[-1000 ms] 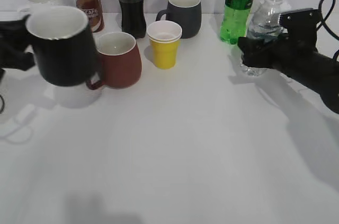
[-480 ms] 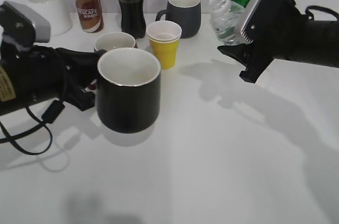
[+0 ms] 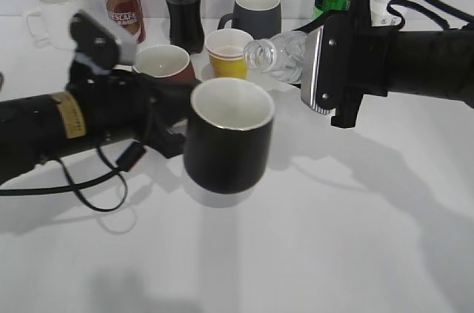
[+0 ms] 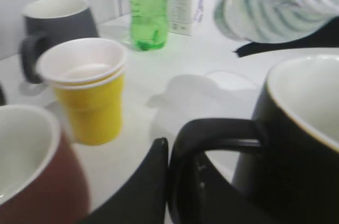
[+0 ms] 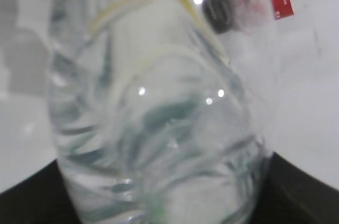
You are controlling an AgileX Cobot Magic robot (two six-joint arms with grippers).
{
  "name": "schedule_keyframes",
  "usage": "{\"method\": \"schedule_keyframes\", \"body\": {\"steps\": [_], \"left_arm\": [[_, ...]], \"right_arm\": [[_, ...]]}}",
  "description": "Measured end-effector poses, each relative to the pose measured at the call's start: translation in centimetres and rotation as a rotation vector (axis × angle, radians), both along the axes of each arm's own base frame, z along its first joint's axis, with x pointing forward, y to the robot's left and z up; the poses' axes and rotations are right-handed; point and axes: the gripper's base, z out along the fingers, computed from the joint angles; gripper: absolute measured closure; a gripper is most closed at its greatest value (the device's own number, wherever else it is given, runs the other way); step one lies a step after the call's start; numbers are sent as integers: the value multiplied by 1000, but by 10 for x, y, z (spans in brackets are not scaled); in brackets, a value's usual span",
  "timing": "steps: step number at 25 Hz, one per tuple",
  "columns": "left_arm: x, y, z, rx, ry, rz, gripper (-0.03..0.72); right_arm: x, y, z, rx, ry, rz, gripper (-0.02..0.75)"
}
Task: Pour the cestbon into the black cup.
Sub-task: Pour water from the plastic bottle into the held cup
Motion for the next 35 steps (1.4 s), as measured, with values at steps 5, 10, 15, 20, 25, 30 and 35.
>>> {"method": "schedule_keyframes", "body": {"steps": [5,10,15,20,25,30,35], "left_arm": [[0,-13,-5,24,13,-34,643],[-1,-14,-6,28,16,-40,643],[-1,-14,-6,28,16,-40,643],[-1,-14,-6,28,16,-41,643],[-1,-14,-6,28,16,-41,643],[-1,-14,-6,28,16,-41,643],[-1,-14,-6,28,16,-42,643]], "right_arm": [[3,1,4,-81,-93,40,264],[6,1,8,-199,-227,96,264],[7,1,10,-270,-320,130,264],[8,2,15,-270,-391,131,264],[9,2,15,-292,-414,139,264],[9,2,15,-296,-417,140,264],[9,2,16,-296,-420,141,264]]}}
